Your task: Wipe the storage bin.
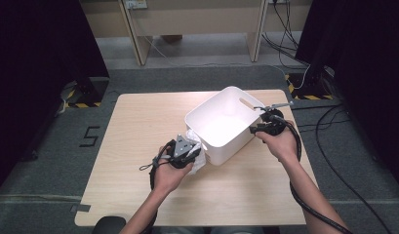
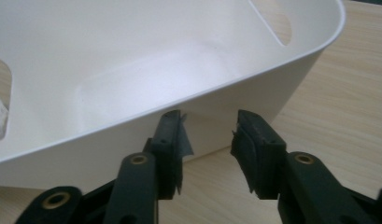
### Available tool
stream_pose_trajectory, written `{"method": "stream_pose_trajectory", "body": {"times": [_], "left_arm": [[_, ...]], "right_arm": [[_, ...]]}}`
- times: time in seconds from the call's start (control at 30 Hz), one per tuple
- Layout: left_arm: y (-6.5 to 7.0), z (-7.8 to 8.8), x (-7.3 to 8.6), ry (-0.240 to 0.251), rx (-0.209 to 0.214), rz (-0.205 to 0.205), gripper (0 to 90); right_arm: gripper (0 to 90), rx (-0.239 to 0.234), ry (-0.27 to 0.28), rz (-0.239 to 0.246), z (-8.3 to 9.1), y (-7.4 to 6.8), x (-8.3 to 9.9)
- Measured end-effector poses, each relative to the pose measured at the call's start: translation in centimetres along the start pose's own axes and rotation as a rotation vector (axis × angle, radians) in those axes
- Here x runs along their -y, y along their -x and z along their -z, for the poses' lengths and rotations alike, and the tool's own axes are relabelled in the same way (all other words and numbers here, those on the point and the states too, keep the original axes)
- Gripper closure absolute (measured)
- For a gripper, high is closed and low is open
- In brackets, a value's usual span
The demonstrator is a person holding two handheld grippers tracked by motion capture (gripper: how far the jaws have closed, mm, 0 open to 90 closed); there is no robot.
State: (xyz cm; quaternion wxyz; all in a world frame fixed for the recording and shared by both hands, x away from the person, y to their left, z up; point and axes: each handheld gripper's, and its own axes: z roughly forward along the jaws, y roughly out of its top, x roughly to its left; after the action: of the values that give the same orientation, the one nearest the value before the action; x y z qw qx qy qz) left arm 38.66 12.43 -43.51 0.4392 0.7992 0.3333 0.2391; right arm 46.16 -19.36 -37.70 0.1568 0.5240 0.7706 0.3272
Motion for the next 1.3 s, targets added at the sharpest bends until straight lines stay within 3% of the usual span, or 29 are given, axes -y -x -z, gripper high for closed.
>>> {"method": "stream_pose_trajectory", "body": {"times": [0.1, 0.17, 0.33, 0.43, 0.63, 0.77, 0.97, 1.2, 1.3], "left_arm": [[-1.1, 0.8, 0.4, 0.002, -0.035, 0.03, 77.3], [-1.8, 1.6, 0.8, 0.013, -0.055, 0.046, 77.3], [-3.6, 3.1, 2.3, 0.013, -0.092, 0.089, 77.2], [-4.3, 3.3, 2.8, 0.016, -0.105, 0.108, 77.2], [-4.2, 3.0, 2.7, 0.016, -0.095, 0.104, 77.2], [-4.1, 2.8, 2.7, 0.013, -0.088, 0.102, 77.2], [-3.9, 2.4, 2.1, 0.019, -0.082, 0.093, 77.2], [-3.1, 2.3, 1.6, 0.026, -0.066, 0.068, 77.2], [-2.8, 2.3, 1.6, 0.027, -0.064, 0.064, 77.2]], "right_arm": [[58.1, 0.006, 0.029, -0.005, 1.2, 0.0, -0.2], [54.3, 0.009, 0.043, -0.034, 1.7, 0.1, -0.3], [50.6, -0.003, 0.053, -0.081, 1.7, 0.3, -0.6], [48.7, 0.014, 0.067, -0.103, 1.7, 0.5, -0.9], [42.6, 0.047, 0.055, -0.153, 0.3, 0.5, -1.5], [39.4, 0.088, 0.07, -0.161, 0.1, 0.7, -2.0], [37.9, 0.104, 0.052, -0.197, -0.6, 0.8, -2.5], [41.9, 0.096, 0.0, -0.19, -2.2, 0.0, -2.6], [43.2, 0.127, -0.015, -0.176, -2.6, -0.6, -2.8]]}}
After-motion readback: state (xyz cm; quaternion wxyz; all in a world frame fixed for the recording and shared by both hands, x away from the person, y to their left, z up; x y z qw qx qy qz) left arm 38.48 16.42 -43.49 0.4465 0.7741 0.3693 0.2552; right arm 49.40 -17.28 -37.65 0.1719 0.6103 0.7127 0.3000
